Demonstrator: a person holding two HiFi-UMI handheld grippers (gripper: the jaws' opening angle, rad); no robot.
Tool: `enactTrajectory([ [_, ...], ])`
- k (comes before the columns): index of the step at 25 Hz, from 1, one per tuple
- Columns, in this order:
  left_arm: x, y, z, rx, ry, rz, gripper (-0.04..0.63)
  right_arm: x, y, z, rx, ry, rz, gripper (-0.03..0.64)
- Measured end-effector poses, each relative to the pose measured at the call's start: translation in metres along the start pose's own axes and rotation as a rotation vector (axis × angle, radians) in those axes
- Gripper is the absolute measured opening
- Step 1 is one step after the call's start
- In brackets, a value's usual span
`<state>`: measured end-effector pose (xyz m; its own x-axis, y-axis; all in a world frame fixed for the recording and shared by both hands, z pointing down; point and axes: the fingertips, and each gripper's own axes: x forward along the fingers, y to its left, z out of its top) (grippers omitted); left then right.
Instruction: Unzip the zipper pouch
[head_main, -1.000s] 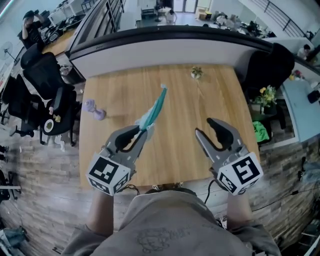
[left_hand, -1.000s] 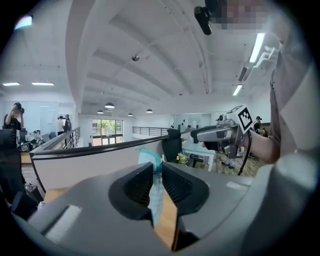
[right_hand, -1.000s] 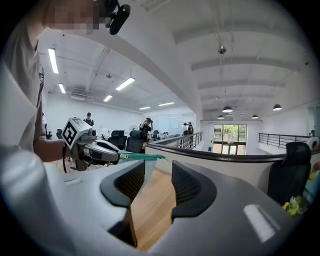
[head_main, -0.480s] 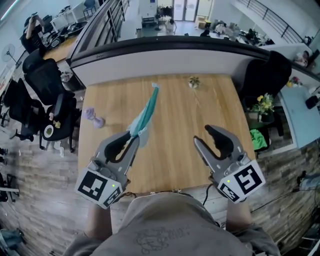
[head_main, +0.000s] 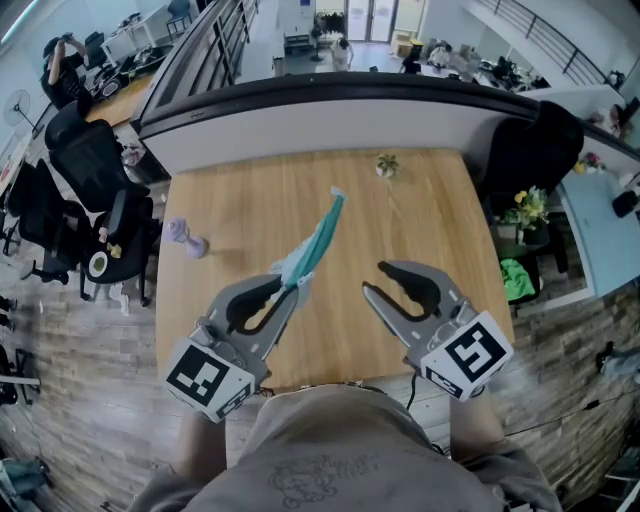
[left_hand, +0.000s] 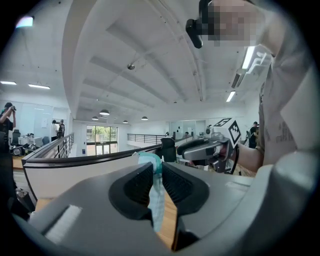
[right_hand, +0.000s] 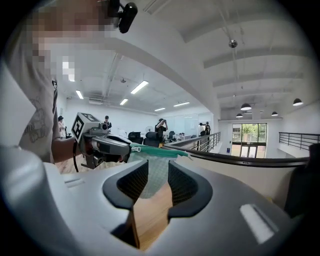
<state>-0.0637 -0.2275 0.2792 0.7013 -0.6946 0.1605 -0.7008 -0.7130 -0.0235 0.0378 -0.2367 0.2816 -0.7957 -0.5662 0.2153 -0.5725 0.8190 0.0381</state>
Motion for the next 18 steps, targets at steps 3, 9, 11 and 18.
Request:
enactTrajectory([
  [3,0.004,-0.012,0.001,0.005,0.005,-0.037,0.055,0.008,0.013,-0.001,-0.010,0.018,0.052,0.129],
  [9,0.012,-0.033,-0.004,-0.036,0.062,-0.076,0.055,0.016,0.029,0.001,-0.004,0.025,0.140,0.106],
  [11,0.014,-0.038,-0.004,-0.037,0.063,-0.089,0.055,0.016,0.032,-0.003,0.017,0.028,0.176,0.106],
  [18,0.021,-0.048,-0.014,-0.036,0.095,-0.107,0.055,0.012,0.042,-0.013,0.078,0.032,0.225,0.104],
])
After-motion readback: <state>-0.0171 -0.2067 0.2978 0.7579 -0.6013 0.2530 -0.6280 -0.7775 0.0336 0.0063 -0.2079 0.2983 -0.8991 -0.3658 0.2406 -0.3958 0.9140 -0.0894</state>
